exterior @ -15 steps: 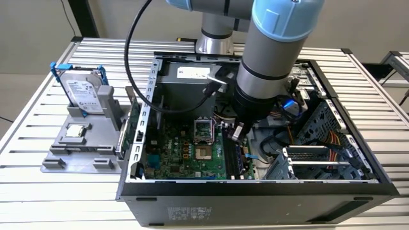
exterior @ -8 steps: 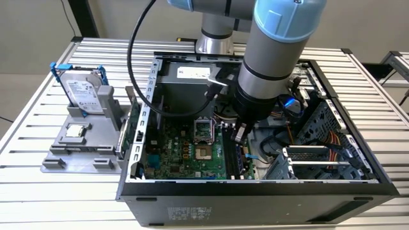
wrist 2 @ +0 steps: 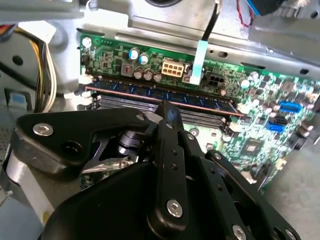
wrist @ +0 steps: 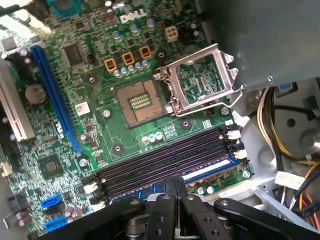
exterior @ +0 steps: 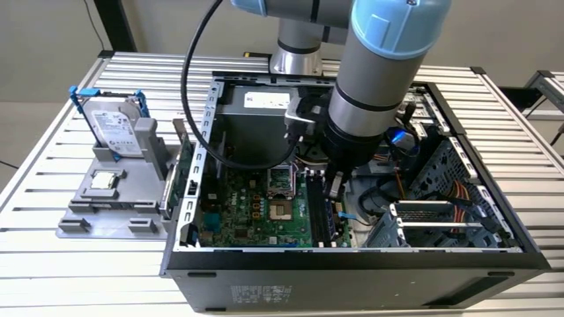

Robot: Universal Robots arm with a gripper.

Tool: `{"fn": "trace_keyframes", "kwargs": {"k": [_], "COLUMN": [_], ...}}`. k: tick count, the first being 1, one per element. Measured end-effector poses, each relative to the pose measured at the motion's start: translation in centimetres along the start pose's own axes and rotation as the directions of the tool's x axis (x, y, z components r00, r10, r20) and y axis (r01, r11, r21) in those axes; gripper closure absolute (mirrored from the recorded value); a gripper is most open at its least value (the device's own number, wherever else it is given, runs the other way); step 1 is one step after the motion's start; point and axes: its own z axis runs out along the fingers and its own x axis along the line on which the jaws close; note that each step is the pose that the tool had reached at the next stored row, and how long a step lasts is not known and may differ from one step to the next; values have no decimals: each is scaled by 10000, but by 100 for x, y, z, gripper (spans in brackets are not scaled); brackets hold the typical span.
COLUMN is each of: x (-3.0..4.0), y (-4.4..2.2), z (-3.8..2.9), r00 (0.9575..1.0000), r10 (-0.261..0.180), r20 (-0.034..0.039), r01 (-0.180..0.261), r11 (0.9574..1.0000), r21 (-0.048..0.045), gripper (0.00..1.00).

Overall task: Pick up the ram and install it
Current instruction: 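Press down the ram until it locks into place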

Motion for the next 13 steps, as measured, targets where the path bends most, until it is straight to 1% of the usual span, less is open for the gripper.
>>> {"fn": "trace_keyframes", "kwargs": {"k": [2, 4, 9, 11, 13], "x": [-1, -2, -1, -2, -4], "y": [-2, -3, -3, -6, -11], "z": [0, 1, 1, 1, 2], "r00": [9996, 9988, 9987, 9974, 9951], "r10": [-293, -493, -517, -714, -987], "r20": [-2, -4, -7, -8, -8], "r01": [293, 493, 517, 714, 987], "r11": [9996, 9988, 9987, 9974, 9951], "r21": [-10, -24, -32, -39, -49], "gripper": [100, 100, 100, 100, 100]}}
